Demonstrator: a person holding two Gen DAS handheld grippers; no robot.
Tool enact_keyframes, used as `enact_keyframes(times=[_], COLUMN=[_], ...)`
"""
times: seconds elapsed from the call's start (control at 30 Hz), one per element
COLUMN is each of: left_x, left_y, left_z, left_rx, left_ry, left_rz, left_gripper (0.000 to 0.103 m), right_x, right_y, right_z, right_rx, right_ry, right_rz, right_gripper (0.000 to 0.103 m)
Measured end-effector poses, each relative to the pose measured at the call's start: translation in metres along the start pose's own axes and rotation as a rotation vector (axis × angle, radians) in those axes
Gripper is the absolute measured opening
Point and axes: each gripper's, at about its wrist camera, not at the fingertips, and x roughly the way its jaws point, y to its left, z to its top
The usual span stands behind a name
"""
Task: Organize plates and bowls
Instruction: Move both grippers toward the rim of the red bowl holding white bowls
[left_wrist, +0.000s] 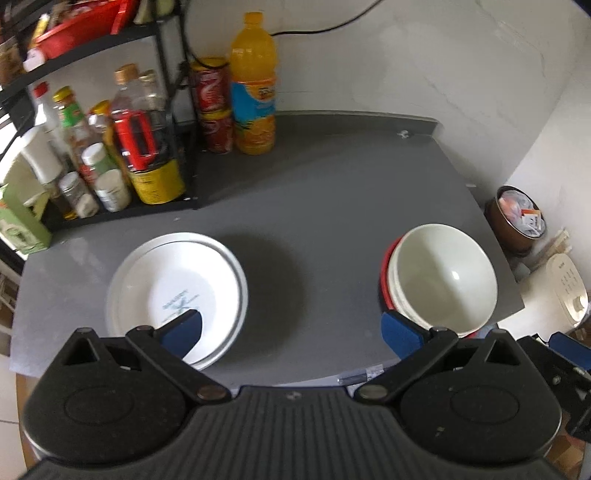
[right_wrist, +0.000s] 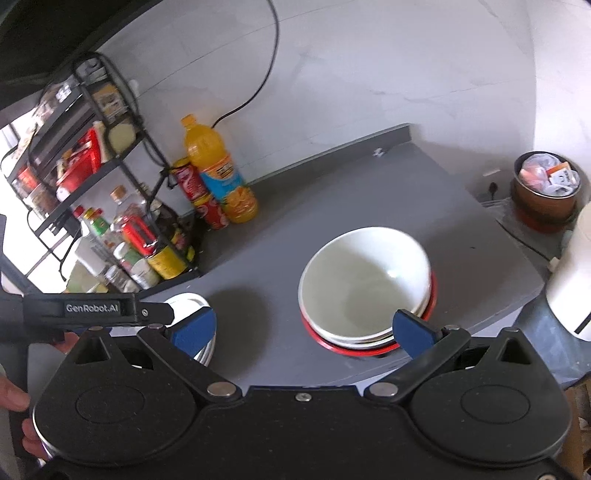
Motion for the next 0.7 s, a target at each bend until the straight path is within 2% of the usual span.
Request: enact_keyframes(times=[0.23,0.47,0.7], left_x=[0.022,0.056,0.090], left_y=[-0.030,-0.049,-0.065], left_z=[0.013,0.023,0.026], left_rx=[0.076,0.090,0.114], left_ry=[0.009,0.060,0.130], left_rz=[-0.036,-0.078,-0.094], left_gripper=[0.102,0.102,0.102], right_x=[0.010,0.038,0.063], right_y=[-0.015,-0.038,-0.055], right_z=[0.012,0.020,0.023], right_rx=[-0.016,0.037,0.065], right_ry=[-0.006,0.050,0.109], right_rz=[-0.057,-0.118,-0.122], right_gripper=[0.103,0.103,0.103])
